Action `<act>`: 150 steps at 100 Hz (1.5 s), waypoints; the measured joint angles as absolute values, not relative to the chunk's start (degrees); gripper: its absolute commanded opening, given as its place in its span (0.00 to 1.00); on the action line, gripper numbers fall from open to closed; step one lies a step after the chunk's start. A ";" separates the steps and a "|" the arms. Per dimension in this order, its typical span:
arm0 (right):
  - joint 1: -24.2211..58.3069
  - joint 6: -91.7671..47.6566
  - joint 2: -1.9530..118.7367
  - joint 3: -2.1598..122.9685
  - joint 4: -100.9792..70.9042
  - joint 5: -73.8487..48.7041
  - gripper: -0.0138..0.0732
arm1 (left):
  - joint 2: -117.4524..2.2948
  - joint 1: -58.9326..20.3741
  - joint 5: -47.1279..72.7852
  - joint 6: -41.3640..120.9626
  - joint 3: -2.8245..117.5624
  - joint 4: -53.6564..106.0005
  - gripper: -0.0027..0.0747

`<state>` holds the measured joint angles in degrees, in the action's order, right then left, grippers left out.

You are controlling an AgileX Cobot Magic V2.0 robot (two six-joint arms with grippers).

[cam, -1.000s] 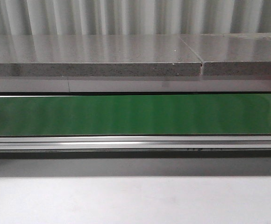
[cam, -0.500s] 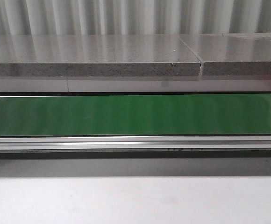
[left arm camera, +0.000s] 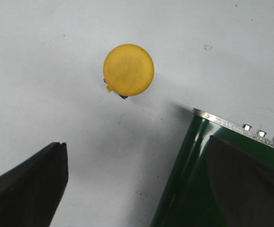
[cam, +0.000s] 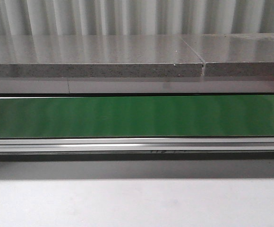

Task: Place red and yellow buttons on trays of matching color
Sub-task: 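Move the left gripper over a yellow button and grasp its cap, then set the yellow button on the belt start and open the left gripper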

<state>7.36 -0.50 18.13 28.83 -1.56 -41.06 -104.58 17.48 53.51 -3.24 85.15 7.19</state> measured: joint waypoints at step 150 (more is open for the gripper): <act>7.36 -0.50 18.13 28.83 -1.56 -41.06 0.08 | -117.24 17.48 45.60 -4.96 92.20 7.59 0.25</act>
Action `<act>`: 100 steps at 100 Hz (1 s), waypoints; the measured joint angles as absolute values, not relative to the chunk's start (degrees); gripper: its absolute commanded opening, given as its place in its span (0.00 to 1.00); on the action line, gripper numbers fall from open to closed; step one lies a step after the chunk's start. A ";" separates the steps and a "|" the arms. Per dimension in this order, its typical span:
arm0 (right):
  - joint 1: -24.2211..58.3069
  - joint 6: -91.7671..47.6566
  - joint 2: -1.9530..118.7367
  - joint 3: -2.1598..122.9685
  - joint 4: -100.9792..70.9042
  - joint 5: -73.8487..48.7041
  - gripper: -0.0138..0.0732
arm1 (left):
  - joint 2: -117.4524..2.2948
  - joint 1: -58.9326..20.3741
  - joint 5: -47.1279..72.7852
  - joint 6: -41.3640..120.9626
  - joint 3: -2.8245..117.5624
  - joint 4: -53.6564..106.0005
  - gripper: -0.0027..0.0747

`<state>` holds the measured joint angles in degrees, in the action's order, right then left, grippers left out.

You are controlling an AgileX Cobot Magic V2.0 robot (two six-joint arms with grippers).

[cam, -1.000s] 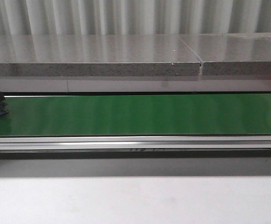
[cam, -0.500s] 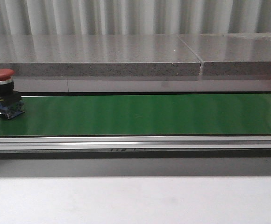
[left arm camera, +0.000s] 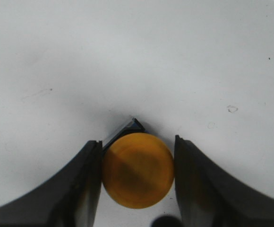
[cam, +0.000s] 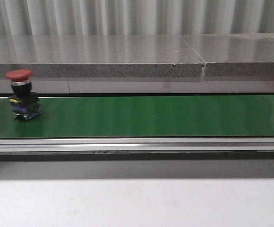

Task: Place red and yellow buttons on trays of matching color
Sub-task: 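Set the yellow button on the belt start and open the left gripper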

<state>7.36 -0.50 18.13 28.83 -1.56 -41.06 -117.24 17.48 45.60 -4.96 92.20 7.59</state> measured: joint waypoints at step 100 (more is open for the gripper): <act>7.36 -0.50 18.13 28.83 -1.56 -41.06 0.08 | -95.77 16.32 46.42 0.00 81.15 10.35 0.24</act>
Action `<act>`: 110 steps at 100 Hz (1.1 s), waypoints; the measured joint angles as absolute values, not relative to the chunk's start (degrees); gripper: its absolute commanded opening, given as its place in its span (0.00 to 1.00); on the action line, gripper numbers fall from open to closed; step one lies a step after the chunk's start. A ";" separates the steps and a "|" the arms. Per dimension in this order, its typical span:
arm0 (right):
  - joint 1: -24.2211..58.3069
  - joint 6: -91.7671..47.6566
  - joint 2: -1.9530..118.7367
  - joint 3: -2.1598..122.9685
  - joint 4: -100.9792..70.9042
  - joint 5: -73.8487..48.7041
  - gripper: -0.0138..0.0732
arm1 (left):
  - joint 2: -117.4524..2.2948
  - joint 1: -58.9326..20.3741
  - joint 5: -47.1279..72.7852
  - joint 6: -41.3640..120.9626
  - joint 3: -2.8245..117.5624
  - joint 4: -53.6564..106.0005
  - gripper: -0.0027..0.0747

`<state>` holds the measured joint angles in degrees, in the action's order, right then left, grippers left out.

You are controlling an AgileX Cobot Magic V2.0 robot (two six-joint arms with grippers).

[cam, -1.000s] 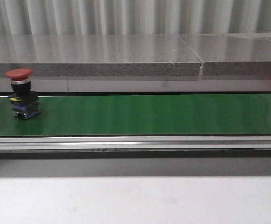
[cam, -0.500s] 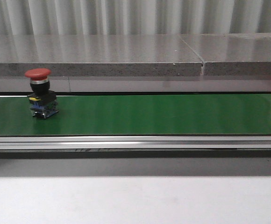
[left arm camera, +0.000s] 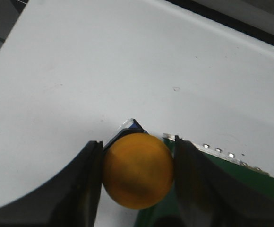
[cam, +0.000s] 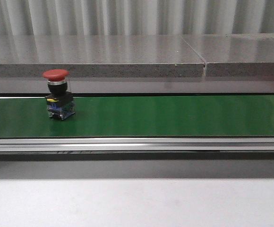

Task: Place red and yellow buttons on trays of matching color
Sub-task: 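Set the yellow button on the belt start and open the left gripper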

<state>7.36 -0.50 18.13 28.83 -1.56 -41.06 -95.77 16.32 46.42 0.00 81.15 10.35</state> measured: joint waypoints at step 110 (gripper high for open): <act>7.36 -0.50 18.13 28.83 -1.56 -41.06 0.08 | -88.42 6.78 44.68 1.07 66.60 13.56 0.69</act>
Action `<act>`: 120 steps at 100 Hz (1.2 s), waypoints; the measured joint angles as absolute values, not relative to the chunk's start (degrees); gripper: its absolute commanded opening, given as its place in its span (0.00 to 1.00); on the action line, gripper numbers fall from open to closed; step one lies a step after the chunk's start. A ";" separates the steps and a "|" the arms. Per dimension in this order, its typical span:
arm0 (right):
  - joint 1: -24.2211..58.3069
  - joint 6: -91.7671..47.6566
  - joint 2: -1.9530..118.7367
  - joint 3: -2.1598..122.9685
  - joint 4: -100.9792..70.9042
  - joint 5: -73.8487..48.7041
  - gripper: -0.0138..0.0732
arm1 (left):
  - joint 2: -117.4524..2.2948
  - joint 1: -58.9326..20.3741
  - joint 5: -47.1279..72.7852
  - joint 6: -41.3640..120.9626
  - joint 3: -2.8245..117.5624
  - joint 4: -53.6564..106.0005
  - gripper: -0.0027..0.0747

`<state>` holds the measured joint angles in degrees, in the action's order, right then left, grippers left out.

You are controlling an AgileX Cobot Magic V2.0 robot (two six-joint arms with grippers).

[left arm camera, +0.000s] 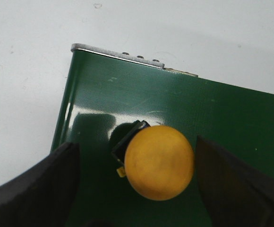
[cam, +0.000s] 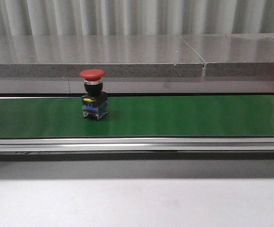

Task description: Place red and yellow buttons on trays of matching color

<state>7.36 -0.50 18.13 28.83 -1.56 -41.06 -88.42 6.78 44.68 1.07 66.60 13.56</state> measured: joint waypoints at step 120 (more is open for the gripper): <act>7.36 -0.50 18.13 28.83 -1.56 -41.06 0.08 | -54.10 -2.25 43.96 5.58 52.61 13.60 0.01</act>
<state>7.36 -0.50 18.13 28.83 -1.56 -41.06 -54.10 -2.25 43.96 5.58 52.61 13.60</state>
